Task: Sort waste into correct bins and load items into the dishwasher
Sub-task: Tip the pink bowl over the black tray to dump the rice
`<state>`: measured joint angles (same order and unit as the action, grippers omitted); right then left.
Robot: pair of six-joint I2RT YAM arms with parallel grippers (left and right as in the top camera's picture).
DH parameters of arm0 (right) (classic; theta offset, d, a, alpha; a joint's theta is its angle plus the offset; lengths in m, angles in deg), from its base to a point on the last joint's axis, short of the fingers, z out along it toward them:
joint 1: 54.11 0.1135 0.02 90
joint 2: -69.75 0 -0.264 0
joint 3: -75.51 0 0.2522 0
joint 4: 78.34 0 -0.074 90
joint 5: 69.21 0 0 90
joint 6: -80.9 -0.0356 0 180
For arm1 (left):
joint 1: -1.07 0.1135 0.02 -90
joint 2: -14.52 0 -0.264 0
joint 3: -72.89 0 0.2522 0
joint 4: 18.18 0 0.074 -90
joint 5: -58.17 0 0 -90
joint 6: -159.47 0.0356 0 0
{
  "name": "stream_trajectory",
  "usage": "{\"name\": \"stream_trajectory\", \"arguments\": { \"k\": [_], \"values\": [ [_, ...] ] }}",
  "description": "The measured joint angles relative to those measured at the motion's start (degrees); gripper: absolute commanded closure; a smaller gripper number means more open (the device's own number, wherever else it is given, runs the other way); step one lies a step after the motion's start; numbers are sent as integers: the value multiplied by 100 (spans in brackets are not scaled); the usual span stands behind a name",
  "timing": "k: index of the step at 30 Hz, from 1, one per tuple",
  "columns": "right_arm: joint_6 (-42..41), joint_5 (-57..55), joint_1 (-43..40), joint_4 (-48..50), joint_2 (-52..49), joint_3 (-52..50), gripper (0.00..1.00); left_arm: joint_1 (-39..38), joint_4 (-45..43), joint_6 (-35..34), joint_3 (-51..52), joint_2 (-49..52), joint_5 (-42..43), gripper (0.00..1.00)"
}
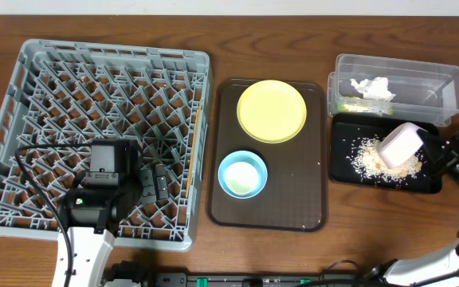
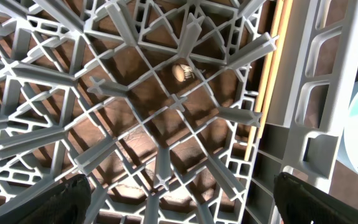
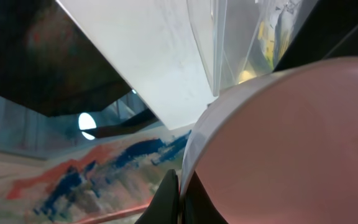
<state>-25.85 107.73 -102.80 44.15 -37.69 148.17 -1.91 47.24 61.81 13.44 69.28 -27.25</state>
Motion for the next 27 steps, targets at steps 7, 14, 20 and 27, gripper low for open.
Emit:
{"name": "stream_trajectory", "arguments": {
  "k": [7,14,20,27],
  "values": [
    [-1019,13,0,608,0,-11,99,0,0,0,0,0,-2,4],
    [-1207,13,26,879,0,-13,99,0,0,0,0,0,0,4],
    [-389,22,535,487,0,-15,99,0,0,0,0,0,0,4],
    [326,31,1405,490,52,-15,99,0,0,0,0,0,0,4]
  ]
}}
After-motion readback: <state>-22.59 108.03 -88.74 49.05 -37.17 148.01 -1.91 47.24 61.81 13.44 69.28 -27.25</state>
